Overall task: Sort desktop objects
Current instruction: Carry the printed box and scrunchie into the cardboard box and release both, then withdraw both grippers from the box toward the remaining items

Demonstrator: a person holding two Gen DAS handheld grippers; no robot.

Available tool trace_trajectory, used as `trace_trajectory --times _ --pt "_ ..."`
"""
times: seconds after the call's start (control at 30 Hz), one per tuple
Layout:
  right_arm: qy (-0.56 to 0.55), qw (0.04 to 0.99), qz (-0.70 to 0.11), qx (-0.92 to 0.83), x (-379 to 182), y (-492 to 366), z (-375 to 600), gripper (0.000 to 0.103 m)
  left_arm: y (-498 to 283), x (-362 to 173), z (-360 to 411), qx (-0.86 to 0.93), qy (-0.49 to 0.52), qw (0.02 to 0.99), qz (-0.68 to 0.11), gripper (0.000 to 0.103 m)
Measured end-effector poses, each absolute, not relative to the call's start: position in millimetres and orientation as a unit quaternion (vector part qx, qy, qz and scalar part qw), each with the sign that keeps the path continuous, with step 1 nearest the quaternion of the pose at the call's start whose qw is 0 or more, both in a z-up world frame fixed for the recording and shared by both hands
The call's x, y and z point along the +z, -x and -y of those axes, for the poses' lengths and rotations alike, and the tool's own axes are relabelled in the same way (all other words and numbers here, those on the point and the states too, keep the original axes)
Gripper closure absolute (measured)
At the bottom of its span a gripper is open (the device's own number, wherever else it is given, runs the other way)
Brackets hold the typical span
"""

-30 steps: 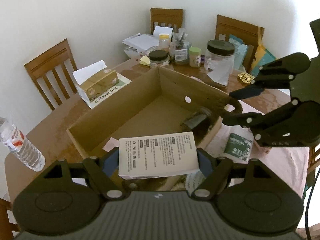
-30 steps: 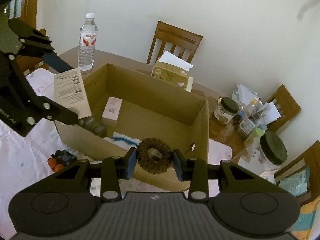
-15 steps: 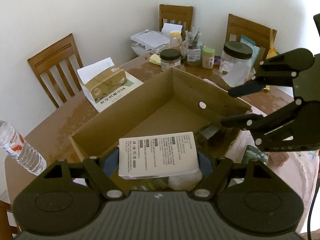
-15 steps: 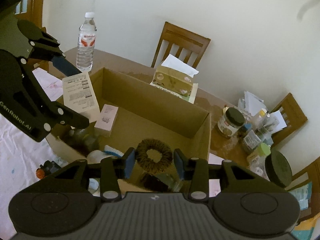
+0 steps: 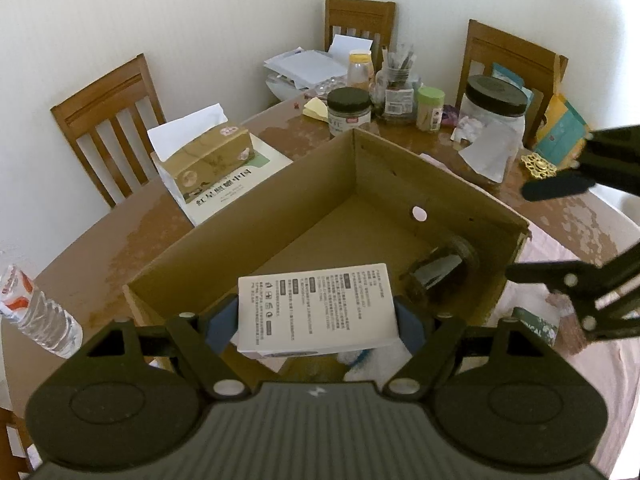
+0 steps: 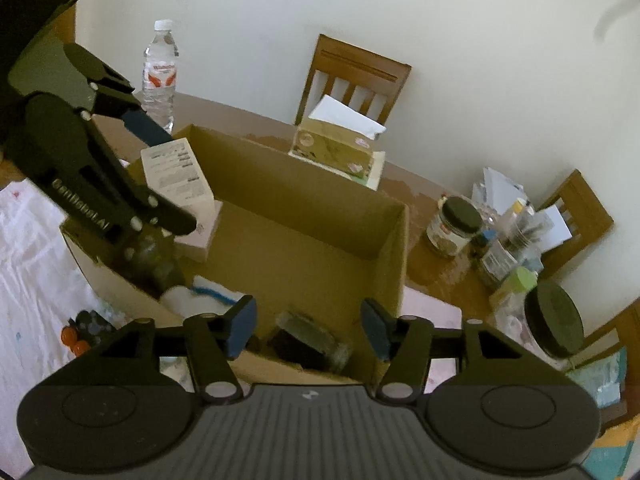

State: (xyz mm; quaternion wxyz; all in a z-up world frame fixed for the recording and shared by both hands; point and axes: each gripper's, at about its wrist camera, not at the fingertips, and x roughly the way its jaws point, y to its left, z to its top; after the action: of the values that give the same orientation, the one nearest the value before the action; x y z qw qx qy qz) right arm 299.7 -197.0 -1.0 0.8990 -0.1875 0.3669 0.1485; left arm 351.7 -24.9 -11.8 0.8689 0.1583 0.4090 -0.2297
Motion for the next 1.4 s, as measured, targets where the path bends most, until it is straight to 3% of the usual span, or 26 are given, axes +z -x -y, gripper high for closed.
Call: trace_trajectory --times 0.3,0.6,1.4 --pt "0.173 0.904 -0.373 0.120 -1.3 -284.9 214.4 0.031 -356.4 -17.0 26.0 -0.224 -0.147 0.863 -0.428 0.015" --pt "0.167 0.905 -0.376 0.110 -0.4 -265.3 219.8 0.031 -335.8 -8.7 28.7 -0.231 -0.163 0.862 -0.420 0.015" --pt "0.145 0.906 -0.390 0.074 -4.9 -187.3 233.0 0.022 -229.2 3.2 20.4 -0.277 -0.183 0.856 -0.397 0.010"
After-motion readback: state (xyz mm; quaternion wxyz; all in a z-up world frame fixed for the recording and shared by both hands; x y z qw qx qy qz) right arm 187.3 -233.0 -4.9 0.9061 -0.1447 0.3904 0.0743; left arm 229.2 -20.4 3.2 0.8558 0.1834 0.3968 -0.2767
